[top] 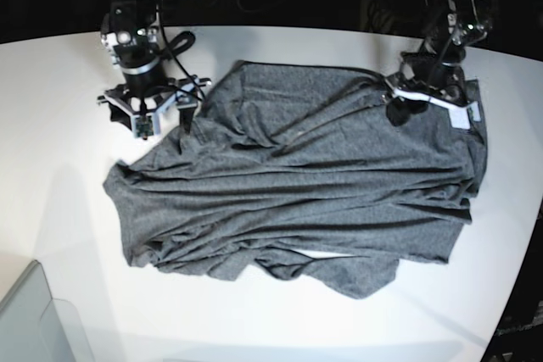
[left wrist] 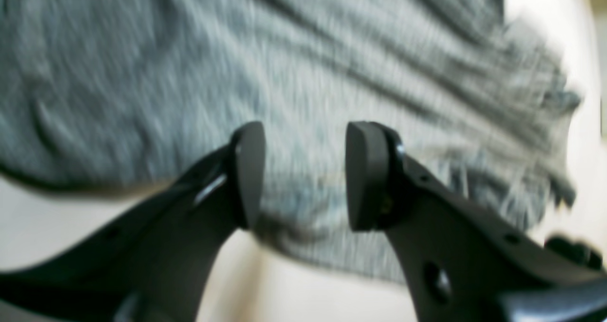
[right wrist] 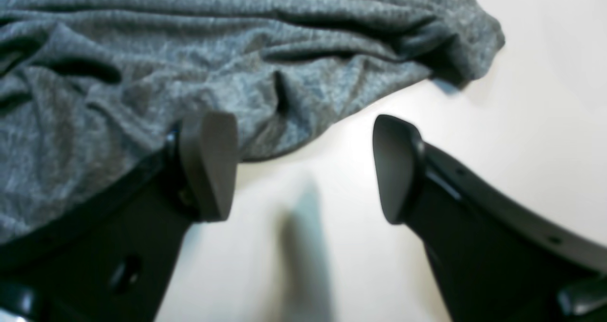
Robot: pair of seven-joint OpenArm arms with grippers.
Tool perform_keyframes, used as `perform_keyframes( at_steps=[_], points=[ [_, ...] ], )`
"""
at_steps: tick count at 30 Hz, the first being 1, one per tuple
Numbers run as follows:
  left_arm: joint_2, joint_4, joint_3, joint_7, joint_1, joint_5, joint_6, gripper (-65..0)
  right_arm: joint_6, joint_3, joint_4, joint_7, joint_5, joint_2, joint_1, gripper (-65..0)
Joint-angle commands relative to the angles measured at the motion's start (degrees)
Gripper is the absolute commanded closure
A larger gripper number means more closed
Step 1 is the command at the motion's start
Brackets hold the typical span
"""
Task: Layout the t-shirt on the table in an organized manner, then fold the t-shirt properly
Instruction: 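Lower the left gripper onto the collar area and grasp the fabric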
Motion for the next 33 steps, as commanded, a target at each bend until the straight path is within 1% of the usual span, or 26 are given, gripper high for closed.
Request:
perform_keyframes(
  at_steps=[1, 4, 8, 12, 14, 20, 24, 25, 26, 27, 29, 30, 31, 32, 33],
  points=[
    [-0.5, 1.2, -0.3, -1.2, 0.4, -0.6, -0.2, -27.6, 0.0, -0.1, 1.3, 1.3, 0.4, -0.1, -0.3, -44.8],
    [-0.6, 1.1, 0.0, -1.1, 1.9, -0.6, -0.2, -27.6, 0.0, -0.1, 1.3, 1.3, 0.4, -0.1, -0.5, -44.8],
    [-1.0, 0.6, 2.6, -1.4, 2.9, -0.1, -0.2, -27.6, 0.0, -0.1, 1.3, 1.6, 0.4, -0.1, -1.8, -44.8],
    [-0.4, -0.6, 5.3, -1.5, 2.6, 5.3, -0.2, -27.6, 0.0, 0.2, 1.3, 1.5, 0.4, -0.1, -2.4, -44.8],
    [-0.4, -1.1, 6.6, -1.5, 2.2, 6.6, -0.2, -27.6, 0.0, 0.3, 1.3, 1.7, 0.4, -0.1, -3.3, -44.8],
    [-0.4, -6.3, 7.3, -1.5, -0.5, 6.8, -0.2, -27.6, 0.0, 0.4, 1.3, 1.7, 0.4, -0.1, -3.9, -44.8],
    [-0.4, -8.1, 7.4, -1.5, -0.7, 6.6, -0.2, -26.8, 0.0, 0.4, 1.3, 1.7, 0.4, 0.0, -4.7, -44.8],
    [-0.4, -8.1, 7.6, -1.5, -0.5, 6.6, -0.2, -25.6, 0.0, 0.4, 1.3, 1.7, 0.4, 0.0, -4.7, -44.8],
    [-0.4, -7.6, 8.3, -1.5, -0.3, 6.6, -0.2, -22.3, 0.0, 0.4, 1.3, 1.7, 0.4, 0.0, -4.7, -44.8],
    [-0.7, -7.2, 9.1, -1.5, 0.0, 6.5, -0.3, -16.6, 0.0, 0.4, 1.3, 1.7, 0.4, 0.0, -4.7, -44.8],
    [-1.0, -4.9, 10.3, -1.5, 0.9, 6.4, -0.3, -1.9, 0.0, 0.4, 1.3, 1.7, 0.4, 0.0, -4.7, -44.8],
    [-1.0, -3.5, 10.6, -1.5, 1.4, 6.4, -0.3, 0.0, 0.0, 0.4, 1.3, 1.7, 0.4, 0.0, -4.7, -44.8],
    [-1.0, -2.3, 11.0, -1.5, 1.8, 6.4, -0.3, 0.0, 0.0, 0.4, 1.3, 1.7, 0.4, 0.0, -4.7, -44.8],
    [-0.8, -0.7, 11.0, -1.5, 2.0, 6.4, -0.3, -1.9, 0.0, 0.4, 1.3, 1.7, 0.4, 0.0, -4.6, -44.8],
    [-0.6, 0.4, 11.0, -1.4, 2.0, 6.4, -0.3, -0.6, 0.0, 0.4, 1.3, 1.7, 0.4, 0.0, -4.6, -44.8]
  ],
)
